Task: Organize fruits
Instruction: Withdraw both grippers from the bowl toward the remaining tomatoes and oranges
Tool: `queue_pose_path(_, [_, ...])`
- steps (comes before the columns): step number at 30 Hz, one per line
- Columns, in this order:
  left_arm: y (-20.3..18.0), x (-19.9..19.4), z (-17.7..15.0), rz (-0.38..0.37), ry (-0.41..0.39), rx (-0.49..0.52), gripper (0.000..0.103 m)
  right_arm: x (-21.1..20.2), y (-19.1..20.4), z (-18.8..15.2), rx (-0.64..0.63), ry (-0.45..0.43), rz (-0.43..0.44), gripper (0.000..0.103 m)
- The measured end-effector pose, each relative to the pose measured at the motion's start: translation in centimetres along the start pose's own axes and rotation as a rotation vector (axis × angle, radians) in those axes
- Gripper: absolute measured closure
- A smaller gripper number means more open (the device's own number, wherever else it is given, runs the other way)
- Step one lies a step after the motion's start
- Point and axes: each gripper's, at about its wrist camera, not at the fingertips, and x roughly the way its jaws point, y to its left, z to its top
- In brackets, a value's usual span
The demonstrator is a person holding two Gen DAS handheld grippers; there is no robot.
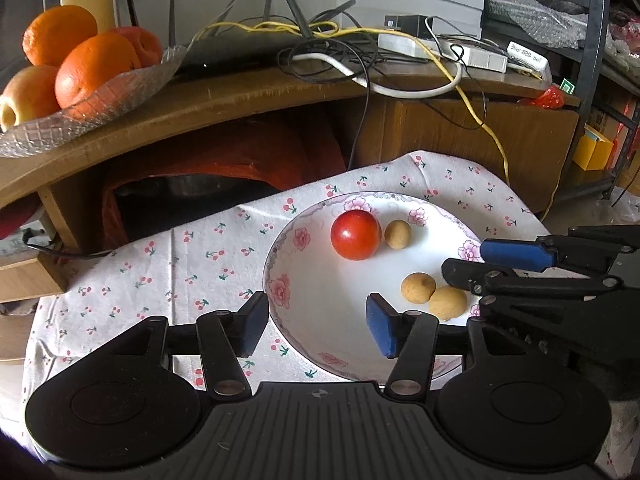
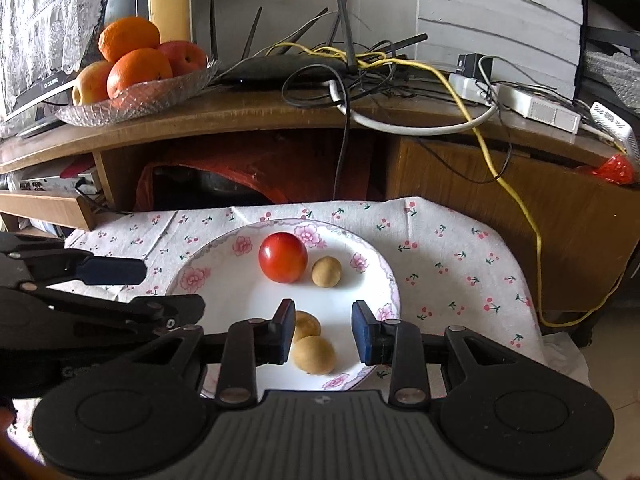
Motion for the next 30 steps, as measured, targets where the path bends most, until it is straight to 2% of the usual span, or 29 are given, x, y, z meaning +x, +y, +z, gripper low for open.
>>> queue_pose_path(11, [0.7, -2.5, -0.4, 0.002, -0.022, -0.014, 0.039, -2.8, -1.1, -0.6, 0.047, 0.002, -0.007, 0.071])
queue_pose_path(30, [1.8, -6.0, -3.5, 0.0, 0.005, -0.005, 0.035, -6.1, 5.5, -5.4, -0.083, 0.098, 0.146, 0.071])
